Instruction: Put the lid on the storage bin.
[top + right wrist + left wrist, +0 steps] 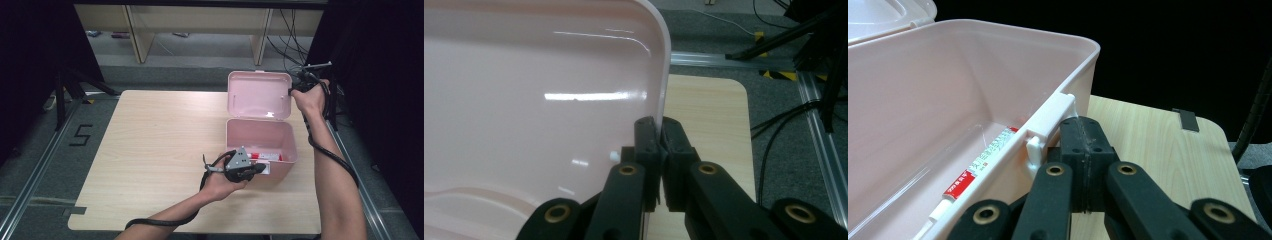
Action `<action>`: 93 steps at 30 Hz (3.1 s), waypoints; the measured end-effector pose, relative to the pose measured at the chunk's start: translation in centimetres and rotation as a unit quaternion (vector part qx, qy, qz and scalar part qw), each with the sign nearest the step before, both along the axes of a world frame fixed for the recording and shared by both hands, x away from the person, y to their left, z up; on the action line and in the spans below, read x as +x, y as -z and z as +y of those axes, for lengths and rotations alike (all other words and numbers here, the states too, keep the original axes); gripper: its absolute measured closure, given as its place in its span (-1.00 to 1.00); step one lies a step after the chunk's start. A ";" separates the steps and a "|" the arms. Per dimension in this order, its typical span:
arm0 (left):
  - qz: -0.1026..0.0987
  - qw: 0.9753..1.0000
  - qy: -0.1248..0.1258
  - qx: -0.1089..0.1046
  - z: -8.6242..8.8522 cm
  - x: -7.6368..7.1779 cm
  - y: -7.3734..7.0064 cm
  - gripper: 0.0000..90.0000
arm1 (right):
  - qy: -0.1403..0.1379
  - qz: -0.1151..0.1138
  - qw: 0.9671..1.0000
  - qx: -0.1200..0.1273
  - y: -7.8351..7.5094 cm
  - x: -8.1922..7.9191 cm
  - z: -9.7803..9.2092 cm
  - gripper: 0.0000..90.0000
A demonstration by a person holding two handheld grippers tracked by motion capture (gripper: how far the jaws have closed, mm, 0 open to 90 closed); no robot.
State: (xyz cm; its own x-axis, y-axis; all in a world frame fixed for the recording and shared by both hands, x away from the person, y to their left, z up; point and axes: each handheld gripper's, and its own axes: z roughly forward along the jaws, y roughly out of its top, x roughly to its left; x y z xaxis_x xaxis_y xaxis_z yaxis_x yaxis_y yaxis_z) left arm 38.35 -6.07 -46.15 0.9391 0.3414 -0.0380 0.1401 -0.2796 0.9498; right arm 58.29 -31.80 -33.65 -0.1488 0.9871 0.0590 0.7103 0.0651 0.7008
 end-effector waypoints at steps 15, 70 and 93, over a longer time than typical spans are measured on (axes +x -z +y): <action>0.002 1.000 0.002 0.002 -0.1 0.1 -0.1 0.99 | 0.003 -0.029 0.999 0.021 -0.9 -1.6 0.1 0.98; 0.004 1.000 0.002 -0.001 -0.3 0.2 0.0 0.99 | -0.015 -0.121 0.993 0.002 -1.2 -6.2 0.1 0.99; 0.001 1.000 0.007 0.005 -0.4 0.3 -0.2 0.99 | -0.020 -0.129 0.991 0.000 -1.2 -6.7 0.0 0.99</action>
